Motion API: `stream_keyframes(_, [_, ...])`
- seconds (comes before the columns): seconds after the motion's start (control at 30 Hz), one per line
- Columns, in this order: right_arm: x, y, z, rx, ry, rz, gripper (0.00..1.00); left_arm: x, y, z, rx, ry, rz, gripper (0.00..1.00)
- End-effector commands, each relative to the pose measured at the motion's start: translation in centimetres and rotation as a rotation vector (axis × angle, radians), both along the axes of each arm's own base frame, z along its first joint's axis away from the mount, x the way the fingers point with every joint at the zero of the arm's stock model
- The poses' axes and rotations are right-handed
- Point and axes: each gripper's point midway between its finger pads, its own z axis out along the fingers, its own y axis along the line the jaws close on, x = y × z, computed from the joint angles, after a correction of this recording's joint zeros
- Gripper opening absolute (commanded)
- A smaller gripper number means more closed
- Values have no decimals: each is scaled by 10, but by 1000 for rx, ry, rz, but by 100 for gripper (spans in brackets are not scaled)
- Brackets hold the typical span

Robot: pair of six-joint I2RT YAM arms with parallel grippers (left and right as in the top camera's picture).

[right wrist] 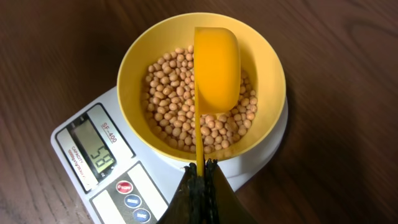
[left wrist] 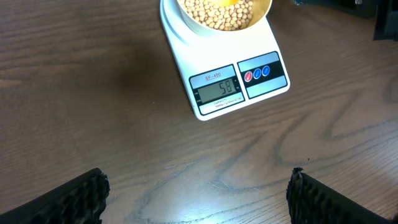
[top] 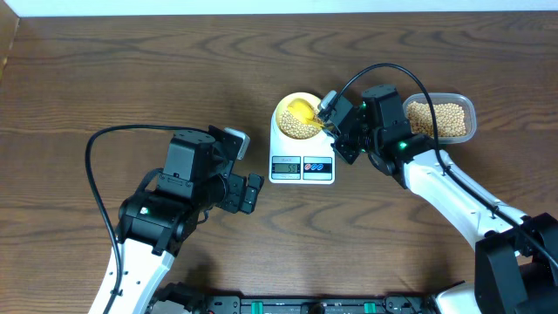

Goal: Scoop item into bowl and weigh 50g on scale
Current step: 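Tilt the scoop with the right gripper to pour soybeans into bowl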

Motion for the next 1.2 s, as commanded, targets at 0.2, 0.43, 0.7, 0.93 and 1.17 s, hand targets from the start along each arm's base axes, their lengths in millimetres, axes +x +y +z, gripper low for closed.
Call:
stream_keyframes(0.2, [-9,6,0,23,27,43,1,1,1,0,8,-5,2,94])
stream_keyframes(0.43, [-8,4,2,64,60,21,1,1,1,0,8,-5,2,93])
stream_keyframes(0.7, [-9,1,7,131,96,28,1,1,1,0,8,-5,2,94])
stream_keyframes(0.93, [-9,1,8,146,107,26,1,1,1,0,8,-5,2,94])
stream_keyframes(1.17, [-9,1,8,154,117,18,1,1,1,0,8,-5,2,94])
